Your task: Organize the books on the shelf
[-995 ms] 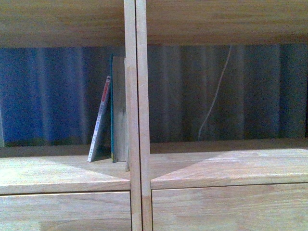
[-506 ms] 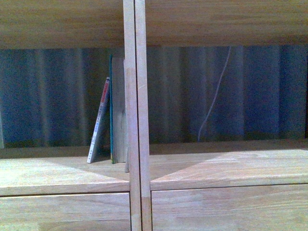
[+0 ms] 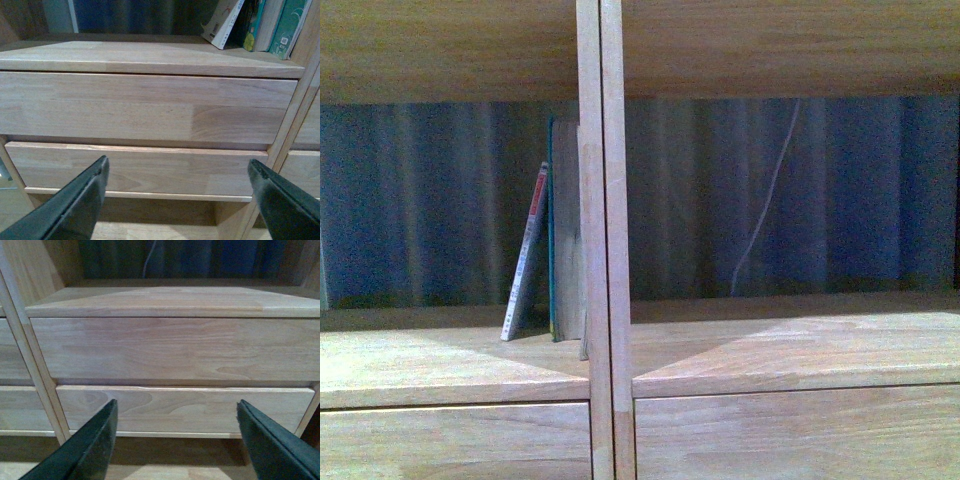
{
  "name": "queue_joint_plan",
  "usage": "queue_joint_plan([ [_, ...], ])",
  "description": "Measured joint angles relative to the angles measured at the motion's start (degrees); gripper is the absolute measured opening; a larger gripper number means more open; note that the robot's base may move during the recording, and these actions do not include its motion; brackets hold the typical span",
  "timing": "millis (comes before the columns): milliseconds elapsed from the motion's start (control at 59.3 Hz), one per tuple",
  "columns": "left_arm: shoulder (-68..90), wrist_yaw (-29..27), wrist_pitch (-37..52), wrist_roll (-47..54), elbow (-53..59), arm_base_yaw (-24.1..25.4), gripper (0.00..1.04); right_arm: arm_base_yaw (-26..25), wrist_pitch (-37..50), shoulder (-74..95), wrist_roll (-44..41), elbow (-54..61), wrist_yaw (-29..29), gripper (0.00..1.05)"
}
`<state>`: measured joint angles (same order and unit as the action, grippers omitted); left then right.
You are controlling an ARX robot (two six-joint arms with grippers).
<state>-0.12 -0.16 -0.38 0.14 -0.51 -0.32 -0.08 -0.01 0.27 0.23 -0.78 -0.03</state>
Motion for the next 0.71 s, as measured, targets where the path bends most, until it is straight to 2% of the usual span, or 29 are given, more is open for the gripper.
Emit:
queue_joint_plan([
  [51, 0.0, 0.0, 0.0, 0.0, 0.0, 0.0, 0.99, 0.0, 0.0, 0.0, 0.0, 0.0, 0.0, 0.94],
  [101, 0.0, 0.0, 0.0, 0.0, 0.0, 0.0, 0.97, 0.0, 0.0, 0.0, 0.0, 0.0, 0.0, 0.99],
  [709, 0.0, 0.0, 0.0, 0.0, 0.0, 0.0, 0.97, 0.0, 0.0, 0.0, 0.0, 0.0, 0.0, 0.98],
])
